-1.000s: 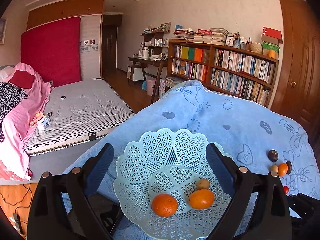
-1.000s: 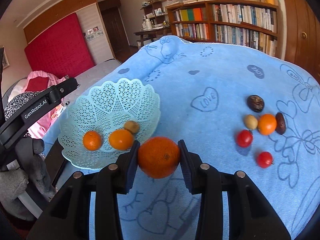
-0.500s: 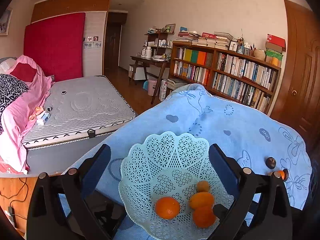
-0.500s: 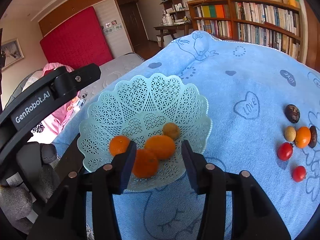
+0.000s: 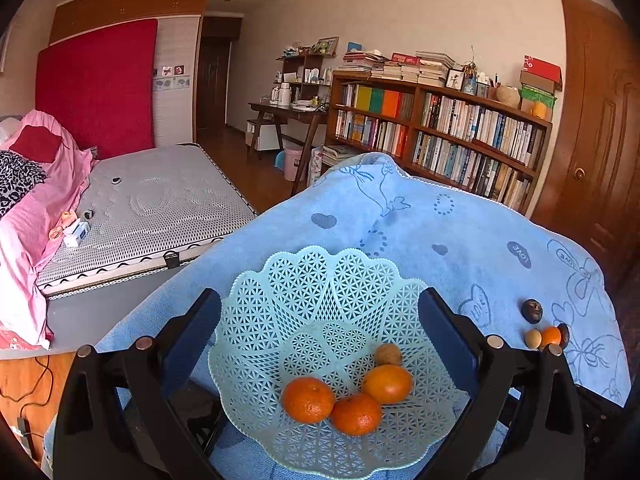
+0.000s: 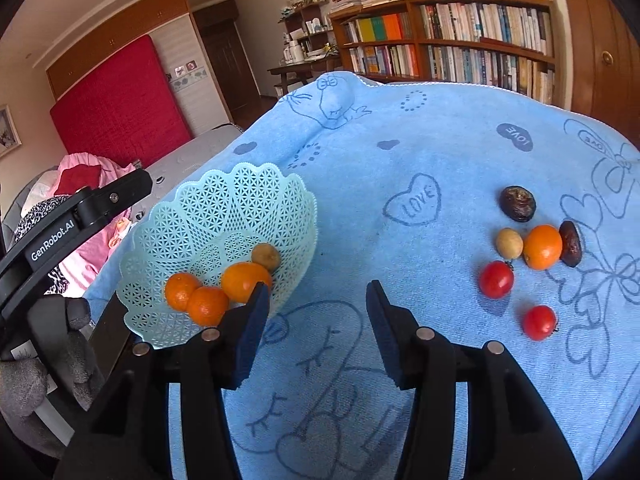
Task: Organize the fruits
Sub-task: 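Grasp the dark brown round fruit with the right tool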
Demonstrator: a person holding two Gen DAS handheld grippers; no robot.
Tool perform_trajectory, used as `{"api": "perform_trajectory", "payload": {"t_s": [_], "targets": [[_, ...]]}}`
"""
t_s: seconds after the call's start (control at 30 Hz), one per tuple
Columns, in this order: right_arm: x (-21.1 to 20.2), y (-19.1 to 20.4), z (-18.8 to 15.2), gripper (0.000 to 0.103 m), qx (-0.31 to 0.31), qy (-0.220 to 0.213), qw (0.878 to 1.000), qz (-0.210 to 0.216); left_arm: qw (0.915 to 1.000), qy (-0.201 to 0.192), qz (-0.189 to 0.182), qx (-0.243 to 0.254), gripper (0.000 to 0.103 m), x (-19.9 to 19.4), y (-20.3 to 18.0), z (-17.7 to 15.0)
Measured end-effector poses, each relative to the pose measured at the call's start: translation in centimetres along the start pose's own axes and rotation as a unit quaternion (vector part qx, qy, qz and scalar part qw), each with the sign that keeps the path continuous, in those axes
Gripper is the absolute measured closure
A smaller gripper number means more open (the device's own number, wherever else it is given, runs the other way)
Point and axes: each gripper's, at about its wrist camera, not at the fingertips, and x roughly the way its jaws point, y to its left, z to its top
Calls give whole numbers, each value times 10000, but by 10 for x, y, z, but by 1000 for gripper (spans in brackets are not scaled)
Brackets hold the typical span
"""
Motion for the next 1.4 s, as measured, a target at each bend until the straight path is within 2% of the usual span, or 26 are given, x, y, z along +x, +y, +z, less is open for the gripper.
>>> {"api": "perform_trajectory", "payload": {"t_s": [0.4,0.73,0.9,1.13,1.4], "targets": [[-15,-74,5,52,539,-141,9950,-831,9995,136,-199,226,3,3,-20,-10],[-22,-148,6,52,1475,-229,9801,-1305,9976,280,-417,468,3,6,-44,-21],[-16,-176,13,52,1959,-230,9723,-1256,9962,293,-560,598,3,4,-56,-26],[5,-197,27,52,2405,-186,9648,-1052,9936,377,-712,790,3,5,-71,-34],[32,-212,35,52,2689,-66,9557,-1194,9902,543,-886,935,3,10,-82,-43]]}}
